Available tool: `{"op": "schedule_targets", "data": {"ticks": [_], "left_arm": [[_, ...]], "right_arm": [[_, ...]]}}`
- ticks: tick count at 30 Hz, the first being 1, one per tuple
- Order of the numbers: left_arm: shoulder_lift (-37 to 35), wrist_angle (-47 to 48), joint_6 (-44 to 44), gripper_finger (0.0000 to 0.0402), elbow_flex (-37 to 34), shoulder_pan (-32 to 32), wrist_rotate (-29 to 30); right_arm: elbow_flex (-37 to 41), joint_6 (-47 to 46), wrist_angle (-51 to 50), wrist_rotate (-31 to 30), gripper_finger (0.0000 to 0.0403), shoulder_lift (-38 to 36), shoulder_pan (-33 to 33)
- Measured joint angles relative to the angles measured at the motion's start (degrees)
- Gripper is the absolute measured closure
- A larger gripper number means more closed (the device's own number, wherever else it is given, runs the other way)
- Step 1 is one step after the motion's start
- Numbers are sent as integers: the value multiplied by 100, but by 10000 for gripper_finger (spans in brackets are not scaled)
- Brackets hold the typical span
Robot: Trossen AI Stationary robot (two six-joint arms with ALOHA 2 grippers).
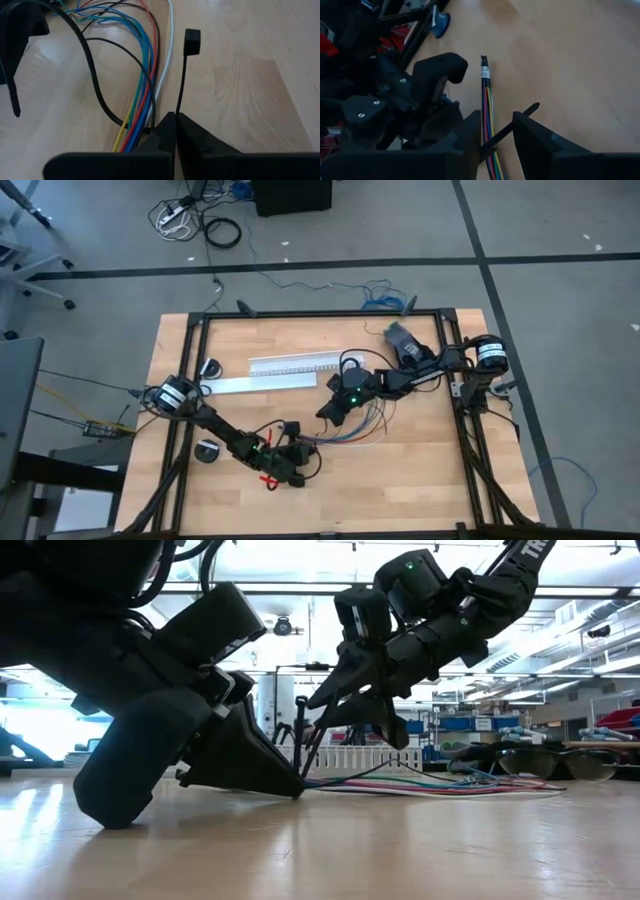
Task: Ziptie cables
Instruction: Wrap the colored wires together using a zip tie
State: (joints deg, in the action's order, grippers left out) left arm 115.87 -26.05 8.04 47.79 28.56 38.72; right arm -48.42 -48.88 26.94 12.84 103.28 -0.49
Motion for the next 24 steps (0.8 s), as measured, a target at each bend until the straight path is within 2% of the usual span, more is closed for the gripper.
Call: {"op": "schedule_targets", "data": {"ticks": [6,24], "left_arm": [[-7,165,28,402,11,-7,-57],[-15,313,-53,402,70,-18,-246]], "right_arm": [[0,-257,-191,127,294,4,7],[0,-100,-278,381,293,4,0]]}}
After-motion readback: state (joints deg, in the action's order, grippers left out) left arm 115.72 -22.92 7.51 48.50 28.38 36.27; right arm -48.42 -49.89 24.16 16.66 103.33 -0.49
